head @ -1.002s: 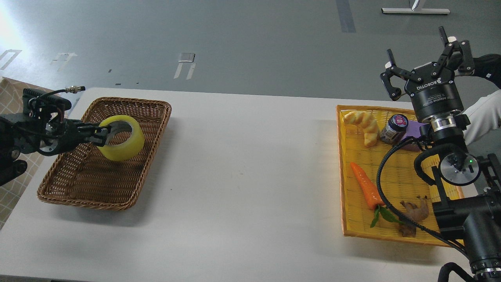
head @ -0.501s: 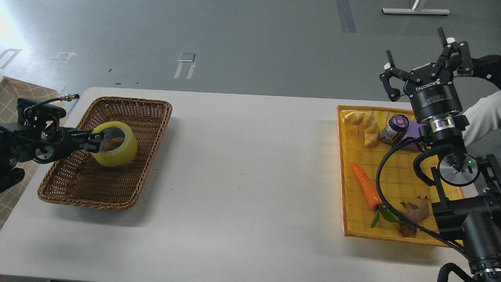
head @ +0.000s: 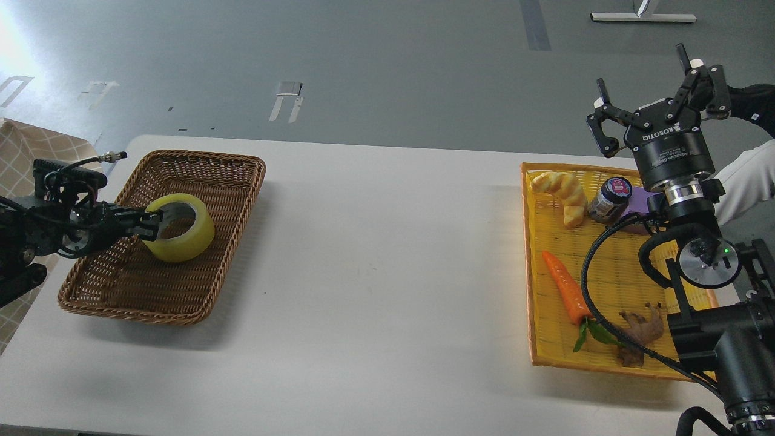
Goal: Place and transfer tape with both arms
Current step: 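Open the left gripper and pull it away from the tape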
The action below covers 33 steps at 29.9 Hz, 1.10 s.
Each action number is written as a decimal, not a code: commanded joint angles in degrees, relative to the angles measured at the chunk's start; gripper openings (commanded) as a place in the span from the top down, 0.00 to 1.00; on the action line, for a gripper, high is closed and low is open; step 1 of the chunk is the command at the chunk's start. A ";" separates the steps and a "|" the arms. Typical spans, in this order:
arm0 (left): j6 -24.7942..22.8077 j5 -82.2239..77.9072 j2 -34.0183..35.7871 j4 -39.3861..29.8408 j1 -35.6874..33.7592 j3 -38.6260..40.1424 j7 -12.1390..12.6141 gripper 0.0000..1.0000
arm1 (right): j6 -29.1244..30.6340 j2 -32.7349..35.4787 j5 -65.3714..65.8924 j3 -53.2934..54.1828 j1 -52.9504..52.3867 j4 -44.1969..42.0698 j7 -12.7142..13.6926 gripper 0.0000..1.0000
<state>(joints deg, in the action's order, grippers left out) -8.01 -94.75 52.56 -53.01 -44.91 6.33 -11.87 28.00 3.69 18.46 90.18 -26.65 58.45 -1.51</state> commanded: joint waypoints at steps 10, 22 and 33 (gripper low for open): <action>0.01 0.18 0.00 0.01 0.00 0.00 0.09 0.68 | 0.00 0.00 0.00 0.00 0.02 -0.09 -0.07 0.00; -0.08 5.35 0.17 -0.60 -0.35 0.09 0.00 0.31 | 0.00 0.00 0.00 0.00 0.10 -0.17 -0.07 0.00; -2.27 21.33 0.61 -1.40 -13.16 1.23 -3.16 0.21 | 0.00 0.09 0.00 0.00 0.46 -0.09 -0.07 0.00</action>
<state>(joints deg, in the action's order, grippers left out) -9.01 -79.03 53.18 -54.16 -52.96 7.50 -14.07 28.00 3.70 18.46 90.18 -26.24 58.33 -1.58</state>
